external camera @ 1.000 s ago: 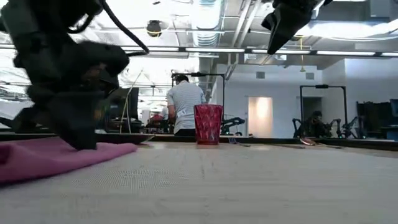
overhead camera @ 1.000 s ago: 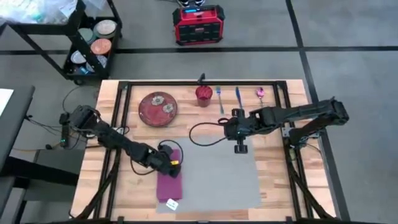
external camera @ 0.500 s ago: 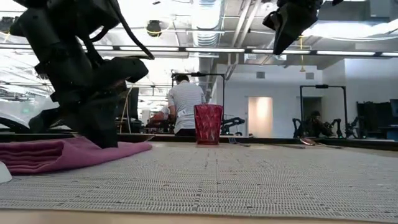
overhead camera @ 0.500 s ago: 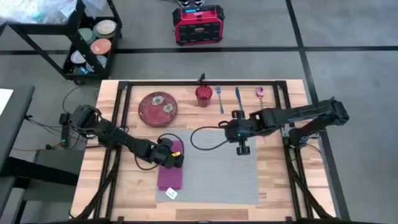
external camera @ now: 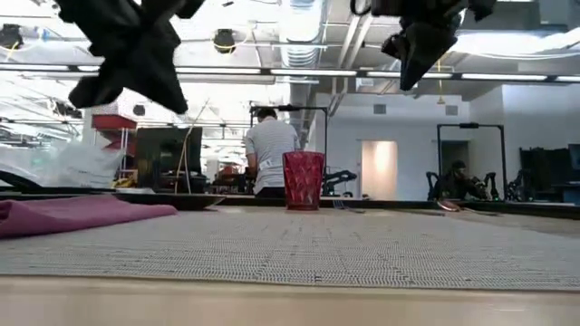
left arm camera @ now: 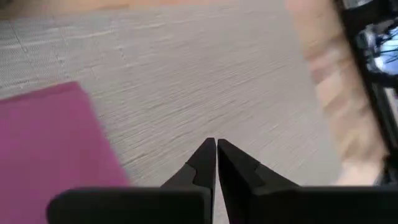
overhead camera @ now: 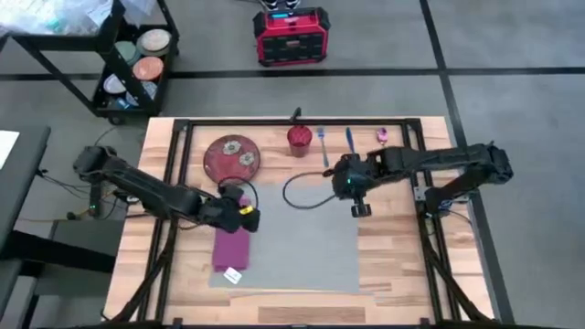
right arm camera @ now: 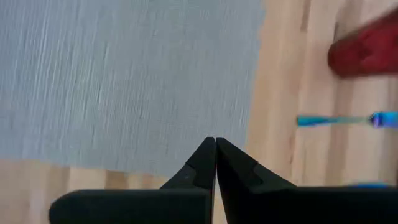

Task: Set table place
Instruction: Put the blue knife on the middle right of the gray place mat

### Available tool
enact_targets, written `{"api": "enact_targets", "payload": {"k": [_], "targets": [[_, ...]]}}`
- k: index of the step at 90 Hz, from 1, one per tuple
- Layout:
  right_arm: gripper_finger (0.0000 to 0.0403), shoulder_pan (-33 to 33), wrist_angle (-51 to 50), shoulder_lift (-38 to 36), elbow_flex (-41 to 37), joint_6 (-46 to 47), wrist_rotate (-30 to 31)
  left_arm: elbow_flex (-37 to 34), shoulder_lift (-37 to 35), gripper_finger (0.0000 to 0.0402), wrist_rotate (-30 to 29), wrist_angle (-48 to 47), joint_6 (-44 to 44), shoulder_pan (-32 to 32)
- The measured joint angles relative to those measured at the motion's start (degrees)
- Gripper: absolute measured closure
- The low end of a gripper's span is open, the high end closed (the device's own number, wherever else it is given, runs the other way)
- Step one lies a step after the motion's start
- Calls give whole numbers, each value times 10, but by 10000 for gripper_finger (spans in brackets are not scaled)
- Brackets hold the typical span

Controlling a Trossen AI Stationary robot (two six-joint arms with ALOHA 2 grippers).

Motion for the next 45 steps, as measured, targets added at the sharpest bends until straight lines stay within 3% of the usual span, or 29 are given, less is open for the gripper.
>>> {"api": "enact_targets", "payload": {"k": [6, 10, 24, 34, 45], "targets": [[403, -43, 21, 0, -3, 12, 92, -1, -12, 402, -33, -37, -3, 0], [403, -83, 74, 0, -6, 8, 101, -1, -25, 402, -64, -56, -3, 5], [393, -221, 235, 53, -6, 41, -133, -1, -71, 402, -117, -127, 48, 36], [369, -287, 240, 100, -3, 80, -182, 0, -110, 402, -121, -129, 108, 55], [347, -342, 239, 130, 1, 78, -185, 0, -144, 402, -147, -122, 190, 82]]}}
